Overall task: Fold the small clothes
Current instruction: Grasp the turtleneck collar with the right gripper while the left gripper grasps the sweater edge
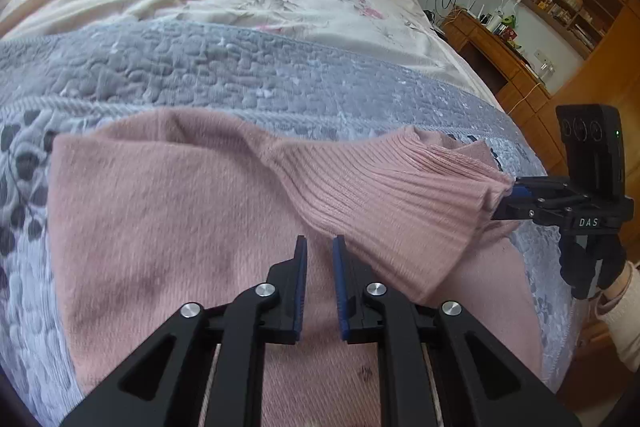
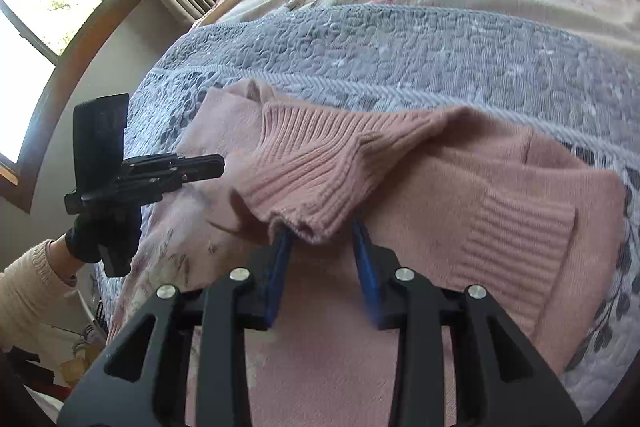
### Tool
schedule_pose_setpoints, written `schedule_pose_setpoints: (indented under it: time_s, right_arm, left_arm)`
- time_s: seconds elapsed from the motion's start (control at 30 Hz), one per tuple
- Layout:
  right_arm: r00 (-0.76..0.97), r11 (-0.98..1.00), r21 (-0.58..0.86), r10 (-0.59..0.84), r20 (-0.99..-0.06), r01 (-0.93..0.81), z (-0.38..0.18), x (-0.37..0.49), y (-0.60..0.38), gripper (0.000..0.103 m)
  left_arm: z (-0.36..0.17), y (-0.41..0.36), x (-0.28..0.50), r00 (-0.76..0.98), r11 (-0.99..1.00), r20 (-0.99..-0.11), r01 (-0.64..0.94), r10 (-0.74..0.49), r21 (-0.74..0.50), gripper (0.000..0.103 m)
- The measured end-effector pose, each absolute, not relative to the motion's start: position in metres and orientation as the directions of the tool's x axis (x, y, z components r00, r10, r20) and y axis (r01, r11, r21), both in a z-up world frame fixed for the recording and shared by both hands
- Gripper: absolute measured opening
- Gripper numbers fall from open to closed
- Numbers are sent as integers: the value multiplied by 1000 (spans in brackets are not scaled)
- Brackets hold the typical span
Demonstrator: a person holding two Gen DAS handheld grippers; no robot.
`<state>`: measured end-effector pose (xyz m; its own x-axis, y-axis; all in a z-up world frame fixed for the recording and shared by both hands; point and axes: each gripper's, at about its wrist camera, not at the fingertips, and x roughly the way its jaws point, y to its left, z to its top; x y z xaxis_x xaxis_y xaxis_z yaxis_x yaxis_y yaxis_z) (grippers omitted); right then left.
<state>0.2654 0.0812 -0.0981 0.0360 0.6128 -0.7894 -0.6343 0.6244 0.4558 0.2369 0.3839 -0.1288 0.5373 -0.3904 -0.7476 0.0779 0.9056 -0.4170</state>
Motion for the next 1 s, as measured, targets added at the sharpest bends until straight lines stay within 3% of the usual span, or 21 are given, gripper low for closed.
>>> schedule_pose_setpoints:
  time_s: [0.07, 0.13, 0.23, 0.3, 0.4, 0.47, 0.53, 0.7, 0.8, 0.9, 1.0]
  right_arm:
    - [23, 615, 501, 645, -764, -608, -94, 257, 69, 54]
    - [28, 613, 543, 677, -735, -575, -87, 259, 65, 61]
    - [42, 662, 549, 657, -753, -510, -92, 274, 72, 63]
    - [36, 696, 541, 629, -777, -473, -101, 286, 80, 62]
    - [4, 741, 522, 577, -817, -423, -126, 298, 90, 54]
    - [-35, 755, 533, 565, -824, -383, -142, 303, 92, 33]
    - [-67, 741, 568, 586, -807, -358, -150, 303, 95, 11]
    - [-78, 654, 675, 696, -714, -343, -141, 298, 95, 11]
    - [-40, 711, 587, 624, -781, -387, -145, 298, 101, 11]
    - [-55, 726, 581, 607, -793, -368, -159, 298, 101, 11]
    - [-54, 727, 587, 611, -790, -356, -167, 295, 99, 11]
  left_arm:
    - [-127, 391, 230, 541, 870, -717, 58, -439, -489, 12]
    - [-125, 392, 235, 542, 830, -689, 30, -481, -556, 23]
    - [-130, 382, 251, 512, 808, -698, -12, -501, -588, 43]
    - [-141, 375, 265, 477, 792, -713, -56, -514, -608, 43]
    - [-160, 365, 281, 431, 791, -745, -107, -510, -603, 40]
    - [-165, 363, 288, 423, 795, -754, -119, -502, -595, 18]
    - [-165, 370, 294, 432, 775, -740, -135, -515, -617, 8]
    - [-137, 401, 301, 504, 784, -704, -81, -500, -615, 8]
    - [-144, 408, 305, 455, 769, -710, -82, -538, -635, 8]
    - [-161, 401, 304, 418, 813, -764, -94, -492, -574, 8]
    - [-174, 400, 301, 437, 808, -761, -119, -479, -577, 10]
